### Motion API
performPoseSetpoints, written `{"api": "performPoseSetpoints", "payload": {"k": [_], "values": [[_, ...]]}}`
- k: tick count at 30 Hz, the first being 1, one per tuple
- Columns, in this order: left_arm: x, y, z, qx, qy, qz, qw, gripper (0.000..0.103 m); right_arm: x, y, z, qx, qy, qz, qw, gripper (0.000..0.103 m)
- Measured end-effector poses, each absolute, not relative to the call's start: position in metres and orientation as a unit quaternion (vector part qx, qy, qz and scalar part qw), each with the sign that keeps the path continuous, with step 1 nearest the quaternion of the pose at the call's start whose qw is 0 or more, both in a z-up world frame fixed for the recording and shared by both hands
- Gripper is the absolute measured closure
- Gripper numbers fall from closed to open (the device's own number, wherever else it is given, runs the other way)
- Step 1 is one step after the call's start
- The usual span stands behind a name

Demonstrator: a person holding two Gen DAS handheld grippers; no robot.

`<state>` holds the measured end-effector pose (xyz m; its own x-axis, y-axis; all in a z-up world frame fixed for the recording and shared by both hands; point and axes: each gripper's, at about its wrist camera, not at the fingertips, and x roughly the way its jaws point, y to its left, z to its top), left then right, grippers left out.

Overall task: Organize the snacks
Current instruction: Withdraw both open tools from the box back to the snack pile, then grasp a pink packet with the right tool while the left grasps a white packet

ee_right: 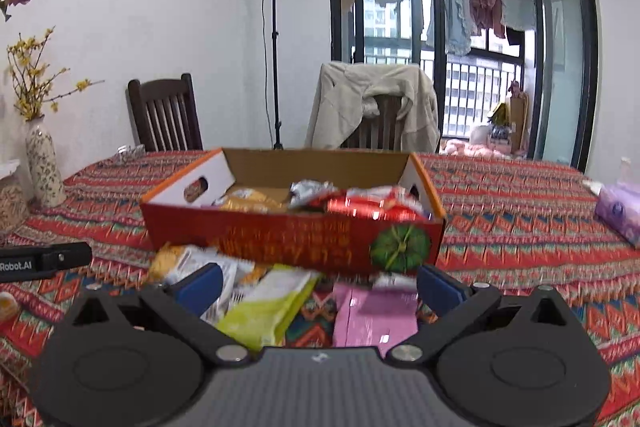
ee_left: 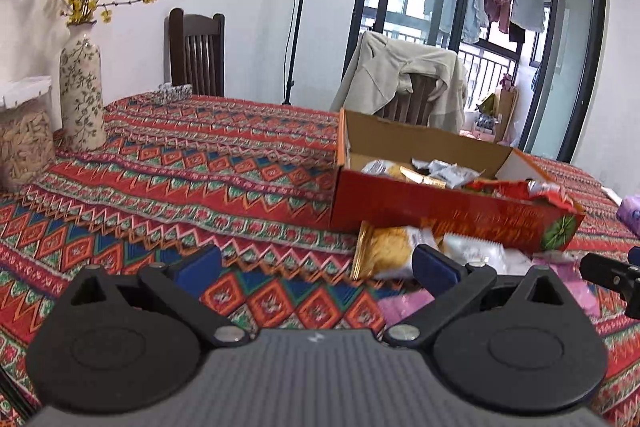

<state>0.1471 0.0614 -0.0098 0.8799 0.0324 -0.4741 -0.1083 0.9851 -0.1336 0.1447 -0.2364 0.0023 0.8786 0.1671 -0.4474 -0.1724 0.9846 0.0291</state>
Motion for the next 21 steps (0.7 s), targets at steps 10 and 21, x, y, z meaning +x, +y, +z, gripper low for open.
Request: {"api": "performPoseSetpoints", "payload": {"k": [10, 21], "values": [[0.150, 0.063, -0.033, -0.083, 0.257, 0.026, 0.962, 0.000, 0.142, -0.236, -0.019, -0.009, 0.258, 0.087, 0.962, 0.000], [0.149, 0.075, -0.035, -0.116, 0.253, 0.024, 0.960, 0.000, 0.139, -0.248, -0.018, 0.011, 0.258, 0.085, 0.962, 0.000]]}}
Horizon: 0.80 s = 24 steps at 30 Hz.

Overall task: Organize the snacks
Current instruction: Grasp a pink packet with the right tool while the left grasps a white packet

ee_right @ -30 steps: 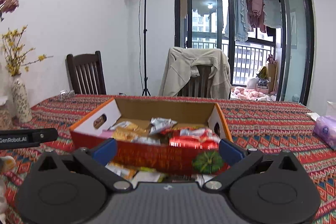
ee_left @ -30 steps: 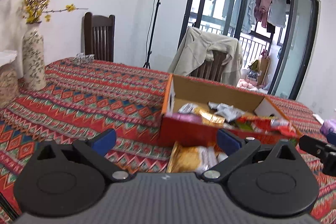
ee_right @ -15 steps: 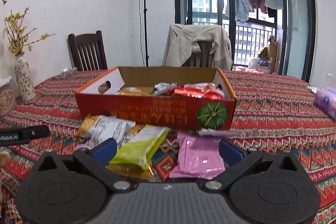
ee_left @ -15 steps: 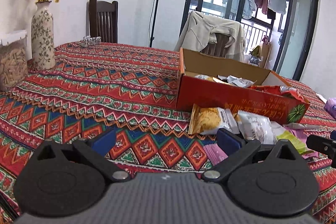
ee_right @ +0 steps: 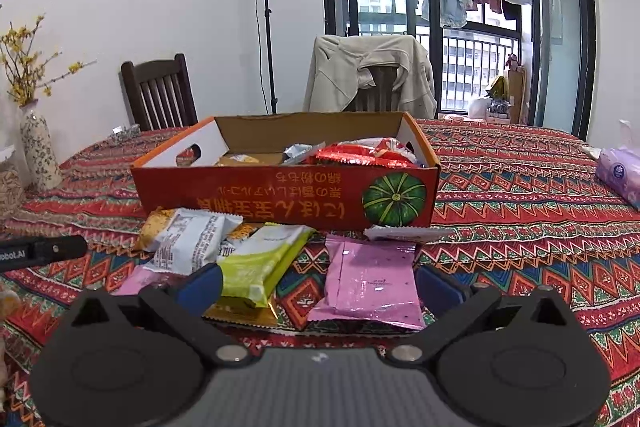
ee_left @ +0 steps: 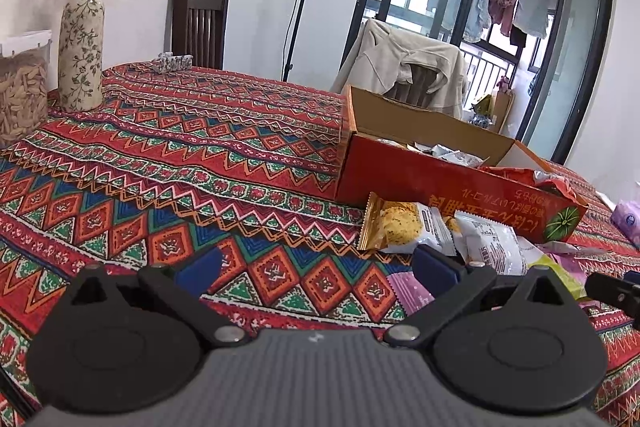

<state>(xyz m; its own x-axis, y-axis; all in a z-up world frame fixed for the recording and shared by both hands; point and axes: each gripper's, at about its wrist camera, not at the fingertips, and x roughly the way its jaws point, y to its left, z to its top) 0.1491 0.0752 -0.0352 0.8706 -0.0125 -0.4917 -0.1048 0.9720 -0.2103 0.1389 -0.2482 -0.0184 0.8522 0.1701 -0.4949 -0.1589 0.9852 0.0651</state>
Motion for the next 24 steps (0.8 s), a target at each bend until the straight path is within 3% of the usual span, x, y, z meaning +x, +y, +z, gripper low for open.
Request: {"api": "performPoseSetpoints", "payload": {"k": [15, 17, 19, 24], "values": [[0.148, 0.077, -0.035, -0.121, 0.250, 0.021, 0.960, 0.000, 0.154, -0.267, -0.022, 0.021, 0.275, 0.037, 0.960, 0.000], [0.148, 0.076, -0.036, -0.122, 0.251, 0.021, 0.960, 0.000, 0.162, -0.269, -0.023, 0.017, 0.282, 0.032, 0.959, 0.005], [0.148, 0.076, -0.036, -0.122, 0.251, 0.021, 0.960, 0.000, 0.173, -0.268, -0.027, 0.007, 0.299, 0.030, 0.954, 0.017], [0.147, 0.078, -0.036, -0.127, 0.247, 0.026, 0.960, 0.000, 0.199, -0.265, -0.042, 0.015, 0.339, 0.052, 0.939, 0.019]]}}
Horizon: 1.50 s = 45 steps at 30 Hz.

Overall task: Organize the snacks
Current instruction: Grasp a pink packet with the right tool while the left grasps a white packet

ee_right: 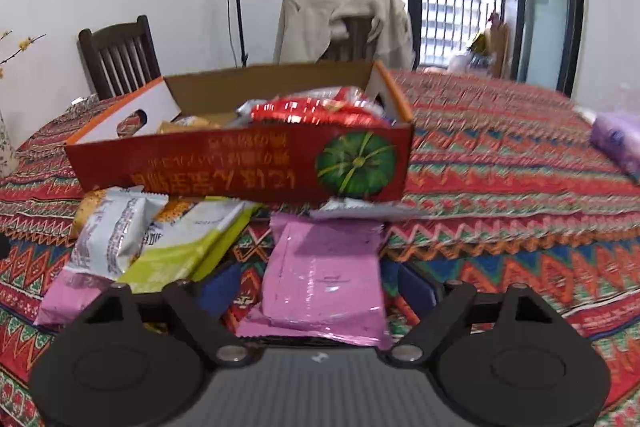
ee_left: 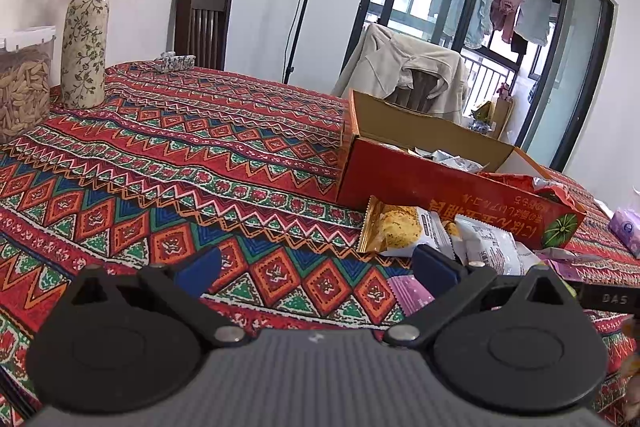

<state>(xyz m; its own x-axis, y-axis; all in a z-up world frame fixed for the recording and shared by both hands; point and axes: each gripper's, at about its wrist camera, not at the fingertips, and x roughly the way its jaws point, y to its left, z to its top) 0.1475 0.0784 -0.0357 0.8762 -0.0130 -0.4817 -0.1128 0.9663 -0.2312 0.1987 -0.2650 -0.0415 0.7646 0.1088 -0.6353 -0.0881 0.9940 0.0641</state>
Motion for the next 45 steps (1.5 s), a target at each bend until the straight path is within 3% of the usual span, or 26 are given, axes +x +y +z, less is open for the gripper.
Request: {"api": "performPoseSetpoints", "payload": {"k": [3, 6, 30, 45], "values": [[0.147, 0.080, -0.036, -0.132, 0.248, 0.028, 0.959, 0.000, 0.202, -0.263, -0.047, 0.022, 0.346, 0.065, 0.936, 0.025], [0.148, 0.080, -0.036, -0.133, 0.250, 0.029, 0.959, 0.000, 0.198, -0.260, -0.048, 0.016, 0.337, 0.073, 0.938, 0.040], [0.146, 0.049, -0.021, -0.088, 0.253, 0.034, 0.963, 0.000, 0.150, -0.269, -0.025, 0.032, 0.196, 0.097, 0.975, 0.042], [0.183, -0.046, -0.021, -0.046, 0.276, 0.004, 0.960, 0.000, 0.154, -0.289, -0.028, 0.084, 0.201, 0.079, 0.973, 0.042]]}}
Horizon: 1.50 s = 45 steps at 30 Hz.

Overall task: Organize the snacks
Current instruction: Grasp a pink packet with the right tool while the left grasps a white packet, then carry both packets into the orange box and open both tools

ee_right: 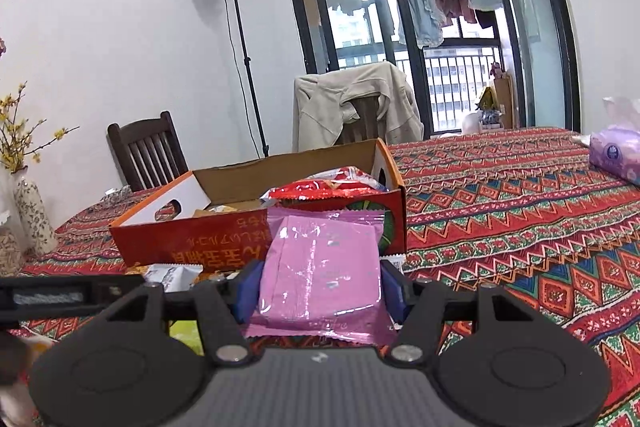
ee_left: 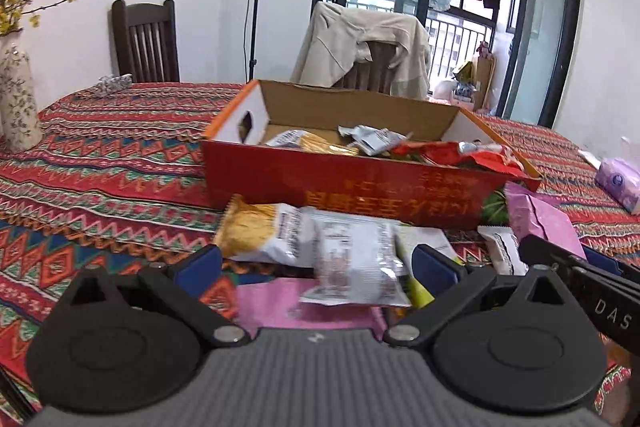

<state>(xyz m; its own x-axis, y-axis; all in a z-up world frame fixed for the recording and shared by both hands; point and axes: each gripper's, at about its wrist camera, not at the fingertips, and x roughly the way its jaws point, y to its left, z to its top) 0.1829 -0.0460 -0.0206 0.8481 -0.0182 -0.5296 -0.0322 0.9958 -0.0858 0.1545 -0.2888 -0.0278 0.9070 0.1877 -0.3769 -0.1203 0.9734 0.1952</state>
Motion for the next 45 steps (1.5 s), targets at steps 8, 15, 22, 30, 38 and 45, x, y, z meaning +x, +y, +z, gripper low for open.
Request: {"api": "performPoseSetpoints", "payload": {"k": [8, 15, 22, 30, 38, 45], "values": [[0.200, -0.069, -0.032, -0.021, 0.311, -0.004, 0.950, 0.057, 0.156, -0.295, -0.030, 0.103, 0.204, 0.094, 0.969, 0.042], [0.191, -0.068, -0.025, -0.022, 0.291, -0.009, 0.956, 0.060, 0.155, -0.294, -0.030, 0.108, 0.203, 0.105, 0.967, 0.042], [0.184, -0.067, -0.013, -0.015, 0.270, -0.014, 0.963, 0.060, 0.151, -0.294, -0.028, 0.109, 0.190, 0.105, 0.970, 0.042], [0.180, -0.060, 0.013, -0.016, 0.234, -0.021, 0.972, 0.060, 0.144, -0.285, -0.016, 0.089, 0.165, 0.133, 0.973, 0.042], [0.195, -0.045, 0.044, -0.018, 0.193, -0.015, 0.981, 0.060, 0.153, -0.270, 0.019, 0.055, 0.145, 0.145, 0.977, 0.042], [0.217, -0.039, 0.058, -0.027, 0.174, -0.011, 0.984, 0.060, 0.183, -0.257, 0.048, 0.036, 0.129, 0.145, 0.980, 0.042]]}}
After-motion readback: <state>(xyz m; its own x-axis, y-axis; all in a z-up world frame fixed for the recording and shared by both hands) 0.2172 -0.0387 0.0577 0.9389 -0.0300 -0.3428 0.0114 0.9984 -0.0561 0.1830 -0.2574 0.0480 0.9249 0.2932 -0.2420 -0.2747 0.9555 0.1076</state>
